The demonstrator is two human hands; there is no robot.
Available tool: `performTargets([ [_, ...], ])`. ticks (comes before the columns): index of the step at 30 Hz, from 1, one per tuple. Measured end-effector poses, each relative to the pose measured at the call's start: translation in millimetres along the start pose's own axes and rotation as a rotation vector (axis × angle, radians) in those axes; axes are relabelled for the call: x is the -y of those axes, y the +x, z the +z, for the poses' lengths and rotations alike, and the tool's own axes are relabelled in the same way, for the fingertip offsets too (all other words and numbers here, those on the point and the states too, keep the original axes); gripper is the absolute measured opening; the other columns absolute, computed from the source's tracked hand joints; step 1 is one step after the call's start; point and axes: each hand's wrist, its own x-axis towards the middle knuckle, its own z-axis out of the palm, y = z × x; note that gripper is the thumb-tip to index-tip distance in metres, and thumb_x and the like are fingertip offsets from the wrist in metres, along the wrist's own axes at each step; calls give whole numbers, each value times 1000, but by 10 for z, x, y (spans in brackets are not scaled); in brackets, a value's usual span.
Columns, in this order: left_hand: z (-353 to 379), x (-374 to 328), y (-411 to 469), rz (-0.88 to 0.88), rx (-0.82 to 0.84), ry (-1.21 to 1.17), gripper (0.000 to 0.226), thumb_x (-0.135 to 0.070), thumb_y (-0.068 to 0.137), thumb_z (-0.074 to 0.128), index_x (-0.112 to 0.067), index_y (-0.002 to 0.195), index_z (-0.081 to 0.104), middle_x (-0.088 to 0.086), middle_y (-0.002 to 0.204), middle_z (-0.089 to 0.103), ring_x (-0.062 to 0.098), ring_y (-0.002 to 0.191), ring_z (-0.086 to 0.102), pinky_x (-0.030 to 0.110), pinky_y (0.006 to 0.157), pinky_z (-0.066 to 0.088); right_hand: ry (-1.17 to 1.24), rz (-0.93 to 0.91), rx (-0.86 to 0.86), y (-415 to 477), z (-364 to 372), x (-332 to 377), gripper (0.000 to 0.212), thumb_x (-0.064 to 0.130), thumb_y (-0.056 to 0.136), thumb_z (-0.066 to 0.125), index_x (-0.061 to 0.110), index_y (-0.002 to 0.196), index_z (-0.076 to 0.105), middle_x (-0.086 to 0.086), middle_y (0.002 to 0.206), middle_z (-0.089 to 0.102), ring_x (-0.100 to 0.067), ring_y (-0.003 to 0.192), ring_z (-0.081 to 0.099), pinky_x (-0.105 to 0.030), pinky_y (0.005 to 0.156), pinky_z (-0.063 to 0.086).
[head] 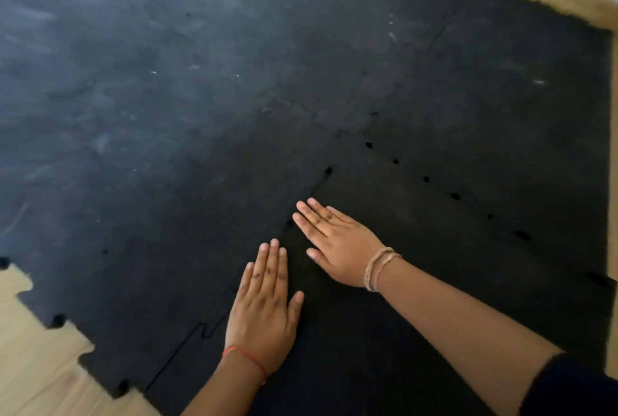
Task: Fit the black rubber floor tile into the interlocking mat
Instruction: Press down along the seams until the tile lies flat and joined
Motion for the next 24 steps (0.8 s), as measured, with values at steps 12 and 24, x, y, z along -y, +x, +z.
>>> performTargets([
  [12, -122, -74, 576, 137, -64, 57, 69, -44, 91, -8, -4, 142, 15, 12, 152, 5, 22, 142, -8, 31, 113, -7, 73, 461, -65, -5, 19, -516, 101, 79, 60, -24, 13, 138, -24, -2, 143, -32, -17, 134, -29, -32, 111, -12],
  [24, -109, -100, 841, 177, 161, 51, 61, -43, 95, 14, -4, 134, 40, 13, 143, 38, 24, 131, 37, 33, 107, 7, 19, 295, 45, 112, -130, -845, 76, 60, 90, 12, 13, 147, -7, -5, 157, -12, -16, 142, -14, -32, 115, -3],
])
